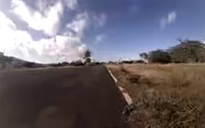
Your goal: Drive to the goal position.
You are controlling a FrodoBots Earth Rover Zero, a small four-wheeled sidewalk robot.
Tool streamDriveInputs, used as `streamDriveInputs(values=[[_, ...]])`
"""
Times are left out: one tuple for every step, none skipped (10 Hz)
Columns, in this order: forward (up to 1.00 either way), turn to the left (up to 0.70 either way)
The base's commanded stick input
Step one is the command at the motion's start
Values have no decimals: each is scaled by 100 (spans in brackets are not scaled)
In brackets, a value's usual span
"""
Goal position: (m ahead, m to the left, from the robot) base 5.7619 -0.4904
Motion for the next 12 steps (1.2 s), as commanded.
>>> streamDriveInputs(values=[[70, 0], [70, 0], [70, 0], [70, 0], [70, 0], [70, 0], [70, 0], [70, 0], [70, 0], [70, 0], [70, -11], [70, -27]])
